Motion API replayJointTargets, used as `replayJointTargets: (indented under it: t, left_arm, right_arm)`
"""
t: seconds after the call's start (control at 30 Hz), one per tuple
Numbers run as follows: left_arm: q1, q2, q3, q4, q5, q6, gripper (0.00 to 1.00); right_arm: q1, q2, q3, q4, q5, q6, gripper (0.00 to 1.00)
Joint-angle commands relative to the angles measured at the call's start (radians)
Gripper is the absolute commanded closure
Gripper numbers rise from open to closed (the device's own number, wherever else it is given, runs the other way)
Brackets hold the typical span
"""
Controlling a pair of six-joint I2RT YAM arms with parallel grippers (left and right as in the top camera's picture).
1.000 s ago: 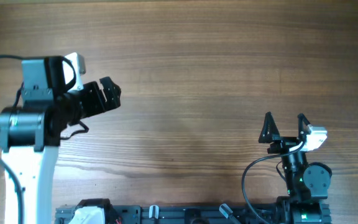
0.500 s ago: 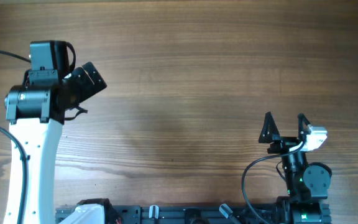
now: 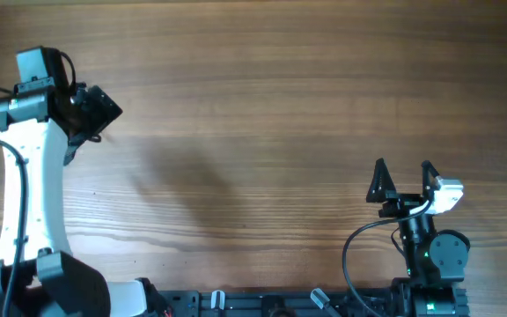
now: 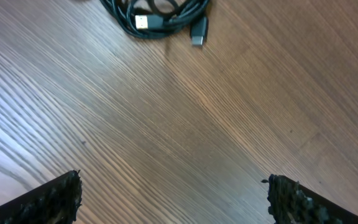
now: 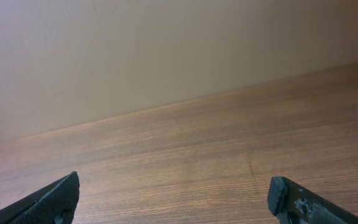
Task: Untangle cables
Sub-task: 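Move the left gripper up and over the black cable bundle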
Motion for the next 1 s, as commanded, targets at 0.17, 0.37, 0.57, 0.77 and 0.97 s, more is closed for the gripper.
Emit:
replayJointTargets:
  t: [0.17, 0.37, 0.57, 0.77, 0.97]
  left_arm:
    - [0.017, 0.056, -0.019, 0.021, 0.056, -0.013, 0.27]
    - [0.017, 0.064, -0.022, 0.026, 0.056, -0.013, 0.96]
    - [0.018, 0.084, -0.022, 0.067, 0.052, -0.013, 0.96]
    - [0.023, 0.189, -0.022, 0.189, -0.081, -0.014, 0.57]
    - [0.072, 0.304, -0.022, 0.286, -0.162, -0.014, 0.43]
  right_arm:
    - [0.005, -0.003, 0.000, 0.003, -0.016, -0.018, 0.00]
    - [0.005, -0.003, 0.000, 0.003, -0.016, -0.018, 0.00]
    - [0.005, -0.003, 0.000, 0.003, -0.016, -0.018, 0.00]
    - [0.005, -0.003, 0.000, 0.003, -0.016, -0.018, 0.00]
    - [0.005, -0.003, 0.000, 0.003, -0.016, -0.018, 0.00]
